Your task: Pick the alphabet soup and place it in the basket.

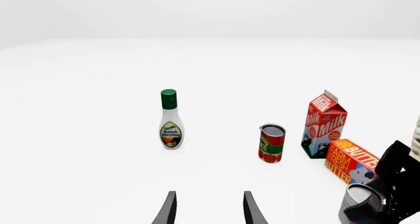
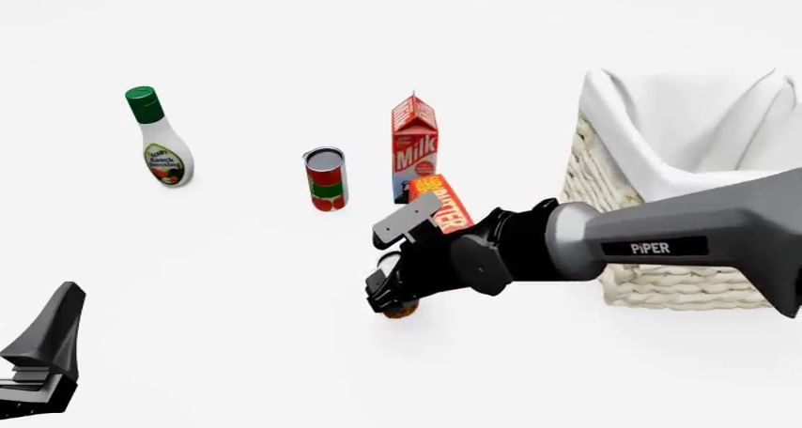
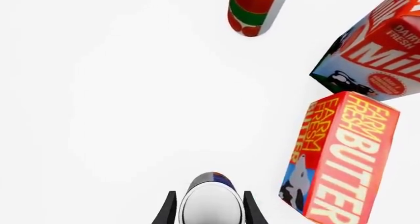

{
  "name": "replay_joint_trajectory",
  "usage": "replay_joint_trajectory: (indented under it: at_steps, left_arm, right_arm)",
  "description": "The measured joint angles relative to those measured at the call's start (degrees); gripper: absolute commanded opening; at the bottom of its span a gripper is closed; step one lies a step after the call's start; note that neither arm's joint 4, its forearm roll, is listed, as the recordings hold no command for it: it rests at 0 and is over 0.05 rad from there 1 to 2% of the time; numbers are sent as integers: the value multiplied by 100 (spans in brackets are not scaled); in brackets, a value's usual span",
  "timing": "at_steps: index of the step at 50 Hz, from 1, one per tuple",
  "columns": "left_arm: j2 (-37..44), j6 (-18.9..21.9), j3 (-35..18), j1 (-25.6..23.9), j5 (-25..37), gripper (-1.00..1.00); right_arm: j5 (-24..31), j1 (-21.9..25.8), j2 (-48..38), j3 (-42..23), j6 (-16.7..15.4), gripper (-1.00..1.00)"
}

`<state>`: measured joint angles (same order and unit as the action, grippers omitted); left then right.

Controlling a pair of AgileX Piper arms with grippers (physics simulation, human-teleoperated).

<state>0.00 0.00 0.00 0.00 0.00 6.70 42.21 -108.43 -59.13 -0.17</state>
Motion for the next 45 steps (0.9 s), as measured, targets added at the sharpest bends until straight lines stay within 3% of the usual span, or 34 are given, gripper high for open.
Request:
replay_joint_trajectory:
  at_steps: [25,45]
  left_arm:
    - [0,0,0,0,0,100]
    - [0,0,0,0,0,100]
  right_arm:
    - [28,69,182,175,-35,-100]
    - [582,165,1193,482,-205,-100]
